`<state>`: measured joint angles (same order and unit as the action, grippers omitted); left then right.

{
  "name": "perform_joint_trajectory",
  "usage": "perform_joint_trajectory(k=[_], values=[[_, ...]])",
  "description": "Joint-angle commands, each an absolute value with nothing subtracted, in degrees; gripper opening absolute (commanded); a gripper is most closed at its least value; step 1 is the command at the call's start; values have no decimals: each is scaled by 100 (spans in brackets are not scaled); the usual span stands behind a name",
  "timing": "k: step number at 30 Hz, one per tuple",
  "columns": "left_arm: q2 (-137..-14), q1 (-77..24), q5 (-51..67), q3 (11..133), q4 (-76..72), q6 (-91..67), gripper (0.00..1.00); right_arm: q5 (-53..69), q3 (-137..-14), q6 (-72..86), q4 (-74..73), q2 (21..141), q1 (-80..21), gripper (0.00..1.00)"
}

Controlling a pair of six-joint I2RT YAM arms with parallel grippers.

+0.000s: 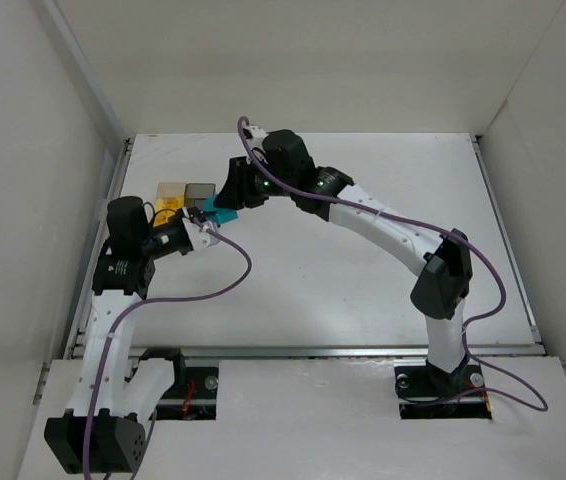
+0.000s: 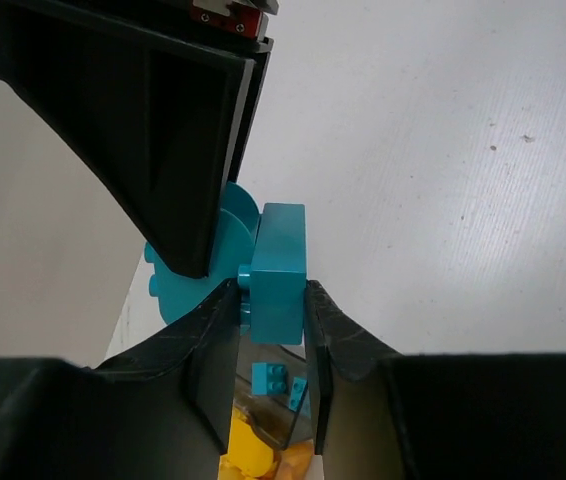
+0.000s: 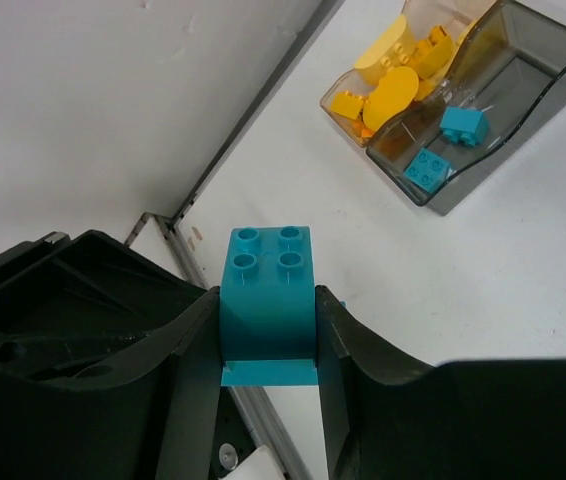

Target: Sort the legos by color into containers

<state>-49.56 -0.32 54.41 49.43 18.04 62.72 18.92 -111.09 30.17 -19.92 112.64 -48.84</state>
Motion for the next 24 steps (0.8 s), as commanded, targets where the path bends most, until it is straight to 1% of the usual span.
perform_joint_trajectory(k=[1,3,5,6,8,13,15,16,17,18,19,21,23,24], values=[[-4966,-62,5528,5115,1232,5600,0,2294,-11426,3155,-1521,11268,-4992,0],[-4966,-62,5528,5115,1160,5502,0,2425,-11286,3479,-1337,11268,-4843,0],[-4966,-62,5528,5063,1501,5755,0,2426,-11162,3882,-1187,11329,-4536,0],[-4966,-62,5615,5063,1921,5948,0,2208,-11110,3972,-1126,11381,-4326,0],[-5018,-62,5616,5002,2196,6257,0,1979,-11109,4139,-1125,11434,-4132,0],[-5325,-62,4994,4764,2250,6363,0,1249,-11382,4192,-1072,11619,-3946,0],[-5492,-62,4843,4825,2250,6363,0,1169,-11591,4192,-1011,11864,-3894,0],[-5571,-62,4738,4825,2119,6285,0,1221,-11680,4192,-1011,11970,-3894,0],[-5720,-62,4607,4825,1892,5666,0,1343,-11776,4192,-1011,12066,-3894,0],[-5791,-62,4388,4825,1028,5164,0,1414,-11925,4192,-1011,12241,-3894,0],[-5879,-62,3698,4721,506,4646,0,1467,-11979,4192,-1011,12321,-3894,0],[-6274,-62,2896,4658,-609,3662,0,1468,-11979,4192,-1011,12375,-3894,0],[-6678,-62,2201,4789,-738,3507,0,1521,-11979,4192,-959,12524,-3894,0],[-7063,-62,2075,4868,-738,3507,0,1581,-12032,4192,-958,12524,-3894,0]])
